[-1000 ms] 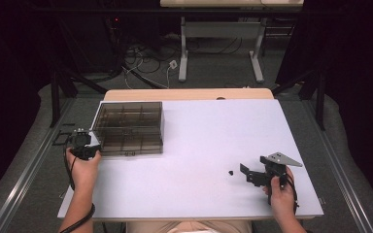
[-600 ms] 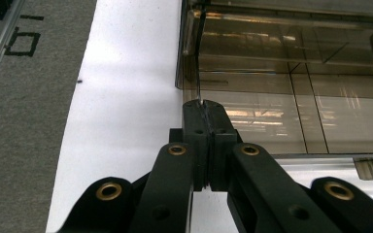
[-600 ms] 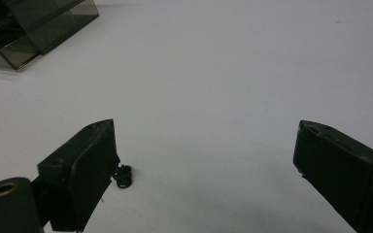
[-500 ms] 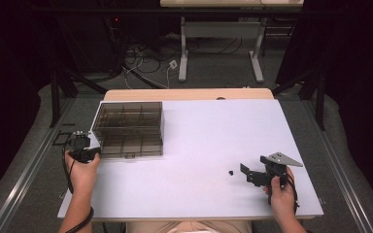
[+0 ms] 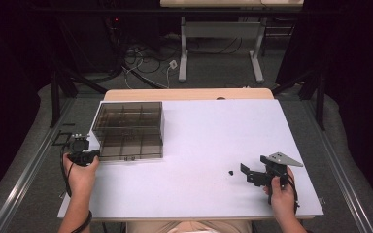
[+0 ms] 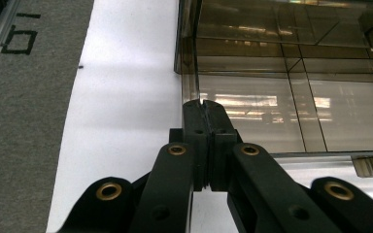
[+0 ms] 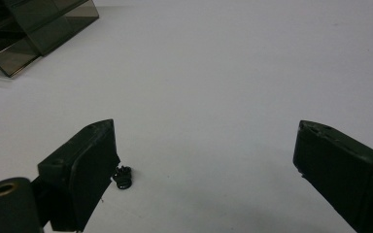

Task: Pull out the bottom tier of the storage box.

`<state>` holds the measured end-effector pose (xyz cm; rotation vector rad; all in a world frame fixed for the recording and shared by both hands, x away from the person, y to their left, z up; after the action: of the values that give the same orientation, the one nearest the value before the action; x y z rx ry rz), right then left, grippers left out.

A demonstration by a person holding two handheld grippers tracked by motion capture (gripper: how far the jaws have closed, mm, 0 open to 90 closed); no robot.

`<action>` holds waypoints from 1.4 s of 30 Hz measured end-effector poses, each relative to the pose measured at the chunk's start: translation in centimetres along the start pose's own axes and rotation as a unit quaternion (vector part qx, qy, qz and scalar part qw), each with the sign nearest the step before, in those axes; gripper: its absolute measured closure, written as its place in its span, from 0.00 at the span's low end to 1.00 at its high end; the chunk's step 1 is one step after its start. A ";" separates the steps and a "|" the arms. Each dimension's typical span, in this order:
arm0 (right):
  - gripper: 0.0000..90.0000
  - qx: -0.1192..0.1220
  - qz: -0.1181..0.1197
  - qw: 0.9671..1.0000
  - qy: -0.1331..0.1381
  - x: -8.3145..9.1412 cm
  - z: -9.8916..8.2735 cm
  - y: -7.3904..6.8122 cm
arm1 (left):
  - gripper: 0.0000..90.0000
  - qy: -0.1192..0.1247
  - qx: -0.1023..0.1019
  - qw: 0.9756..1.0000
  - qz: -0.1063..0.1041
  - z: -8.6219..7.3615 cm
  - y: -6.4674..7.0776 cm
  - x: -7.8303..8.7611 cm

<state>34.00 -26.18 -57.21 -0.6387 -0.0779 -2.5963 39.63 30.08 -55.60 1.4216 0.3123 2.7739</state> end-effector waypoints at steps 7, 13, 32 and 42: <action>0.09 0.002 -0.002 1.000 0.002 0.0 0.0 0.1 | 0.99 0.000 0.000 1.000 -0.004 -0.2 -0.1 0.1; 0.09 0.002 0.000 1.000 0.000 0.0 0.0 0.0 | 1.00 -0.002 -0.001 1.000 -0.005 -0.4 -0.2 0.2; 0.09 0.000 0.001 1.000 -0.001 0.0 0.0 0.0 | 0.99 -0.007 -0.006 1.000 -0.009 -0.9 -0.4 0.7; 0.09 -0.001 0.001 1.000 -0.001 0.0 0.0 0.0 | 1.00 -0.007 -0.011 1.000 -0.012 -1.1 -0.6 0.9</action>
<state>34.00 -26.16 -57.21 -0.6403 -0.0761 -2.5944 38.17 30.56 -55.64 1.4237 0.2956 2.7380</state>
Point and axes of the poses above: each handheld gripper's, and its own axes: x roughly backward along the jaws, z roughly out of its top, y roughly to its right, the point moved 4 cm from there along -x, roughly forward along the jaws, and after that the axes turned 8 degrees about x, right-handed, at the moved point
